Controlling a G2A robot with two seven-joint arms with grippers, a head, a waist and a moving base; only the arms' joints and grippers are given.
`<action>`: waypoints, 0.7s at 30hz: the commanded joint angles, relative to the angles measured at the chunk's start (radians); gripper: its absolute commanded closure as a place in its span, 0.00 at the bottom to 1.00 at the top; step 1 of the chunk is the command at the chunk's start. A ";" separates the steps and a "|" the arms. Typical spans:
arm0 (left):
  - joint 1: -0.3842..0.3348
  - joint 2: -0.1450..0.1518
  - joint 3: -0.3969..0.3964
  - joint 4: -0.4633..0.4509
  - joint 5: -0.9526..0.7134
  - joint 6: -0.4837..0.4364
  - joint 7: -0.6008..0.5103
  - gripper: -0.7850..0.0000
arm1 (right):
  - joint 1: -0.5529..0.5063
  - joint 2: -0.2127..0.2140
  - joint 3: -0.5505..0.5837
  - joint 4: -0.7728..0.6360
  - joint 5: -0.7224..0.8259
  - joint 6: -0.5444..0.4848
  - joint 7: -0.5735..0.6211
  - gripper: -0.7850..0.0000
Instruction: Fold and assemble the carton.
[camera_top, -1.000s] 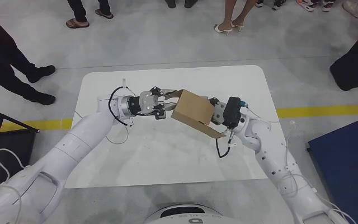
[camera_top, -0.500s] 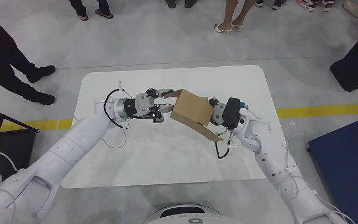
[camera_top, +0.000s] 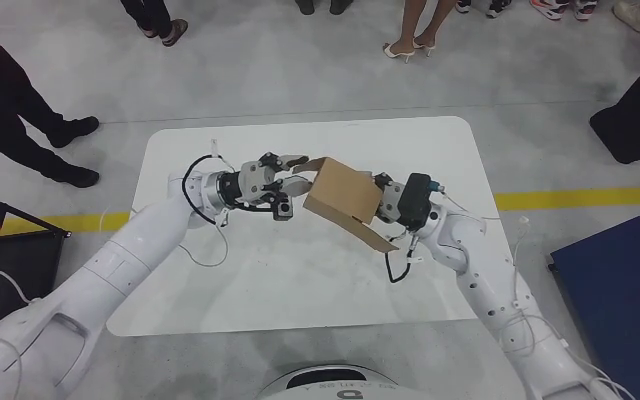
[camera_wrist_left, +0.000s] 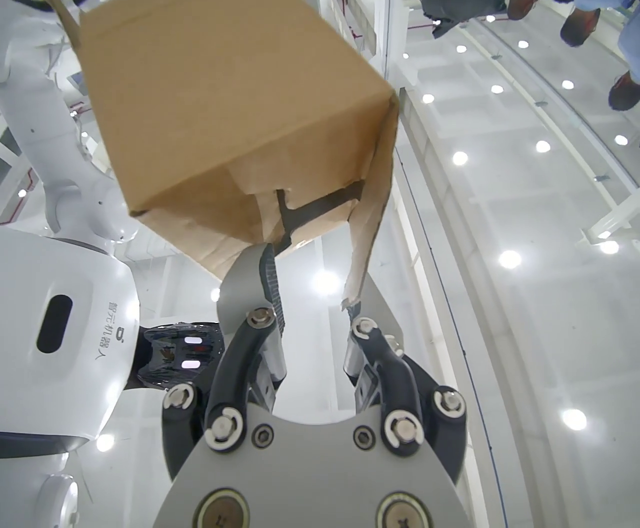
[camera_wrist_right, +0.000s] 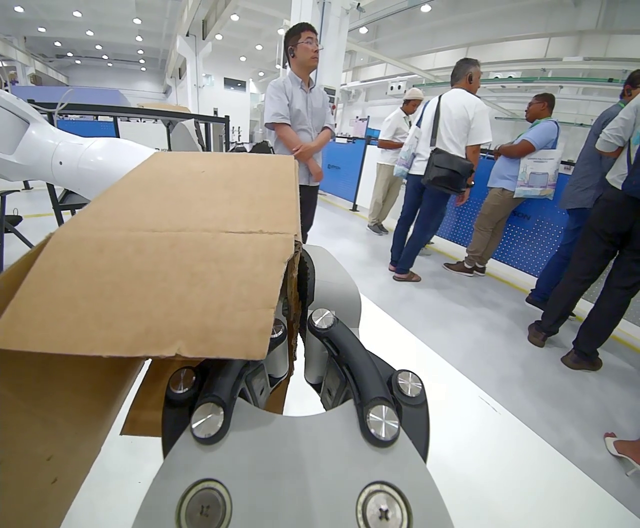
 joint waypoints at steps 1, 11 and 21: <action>0.001 0.005 -0.003 -0.008 -0.017 0.040 0.040 0.58 | -0.003 0.001 0.003 -0.004 0.001 -0.002 0.001 1.00; 0.034 0.008 -0.043 -0.033 -0.088 0.117 0.117 0.36 | -0.017 0.003 0.009 -0.020 0.001 0.000 0.007 1.00; 0.027 0.021 0.024 -0.053 -0.101 0.117 0.117 0.33 | -0.028 0.003 0.011 -0.036 0.004 0.011 0.026 1.00</action>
